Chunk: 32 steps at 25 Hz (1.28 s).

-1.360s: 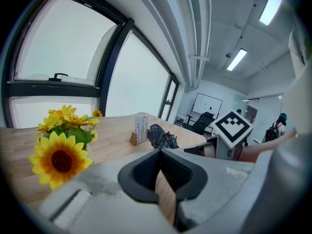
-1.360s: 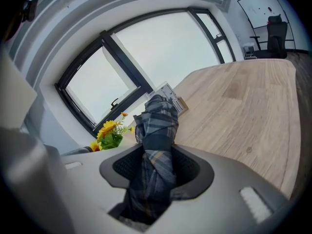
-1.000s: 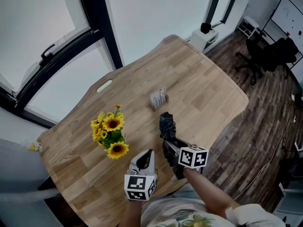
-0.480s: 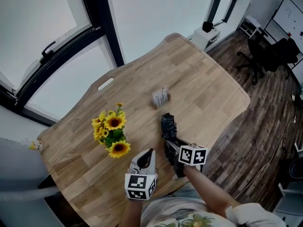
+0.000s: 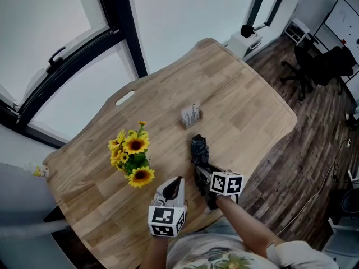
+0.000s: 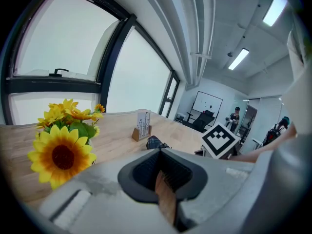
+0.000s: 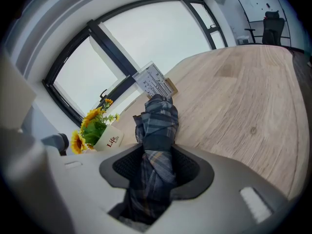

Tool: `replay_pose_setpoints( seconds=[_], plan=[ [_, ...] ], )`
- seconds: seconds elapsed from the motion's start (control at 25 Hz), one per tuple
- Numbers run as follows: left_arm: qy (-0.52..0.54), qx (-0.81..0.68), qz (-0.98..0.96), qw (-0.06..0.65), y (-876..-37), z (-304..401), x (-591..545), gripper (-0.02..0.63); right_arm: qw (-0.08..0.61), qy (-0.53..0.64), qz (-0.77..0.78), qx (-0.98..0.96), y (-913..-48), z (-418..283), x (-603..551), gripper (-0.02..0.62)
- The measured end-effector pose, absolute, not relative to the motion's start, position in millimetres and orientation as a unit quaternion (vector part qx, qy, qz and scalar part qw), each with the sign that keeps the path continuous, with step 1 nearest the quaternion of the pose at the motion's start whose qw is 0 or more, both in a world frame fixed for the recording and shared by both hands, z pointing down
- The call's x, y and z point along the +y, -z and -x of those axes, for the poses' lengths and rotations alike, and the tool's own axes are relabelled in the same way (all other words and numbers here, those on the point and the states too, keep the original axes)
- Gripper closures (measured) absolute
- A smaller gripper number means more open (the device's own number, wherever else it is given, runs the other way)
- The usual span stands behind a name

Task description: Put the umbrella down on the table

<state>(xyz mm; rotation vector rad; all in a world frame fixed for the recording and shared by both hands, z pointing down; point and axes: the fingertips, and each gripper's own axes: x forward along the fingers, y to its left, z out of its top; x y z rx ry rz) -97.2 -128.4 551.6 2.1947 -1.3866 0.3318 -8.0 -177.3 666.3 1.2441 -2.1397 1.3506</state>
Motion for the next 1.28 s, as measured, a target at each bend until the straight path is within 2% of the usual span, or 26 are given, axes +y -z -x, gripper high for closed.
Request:
replay_pose_setpoints(
  seconds=[0.68,0.92,1.08,1.28],
  plan=[
    [-0.122,-0.514,-0.808,0.262,-554.4,96.1,-127.1,0.604,0.165,-0.462,-0.422,-0.762,-679.3,11.4,-177.5,0.385],
    [-0.121,-0.512,-0.809,0.26,-551.4,94.1,-124.2,0.604,0.182,-0.458,-0.418,-0.763,-678.9,11.9,-178.5,0.353],
    [-0.122,-0.512,-0.81,0.258,-549.7,94.5,-122.4,0.604,0.188,-0.443,-0.407,-0.776,-674.3,17.8,-178.1,0.307],
    [-0.121,-0.513,-0.811,0.254,-545.6,94.0,-120.0,0.604,0.188,-0.432,-0.408,-0.782,-665.3,18.6,-180.3,0.291]
  ],
)
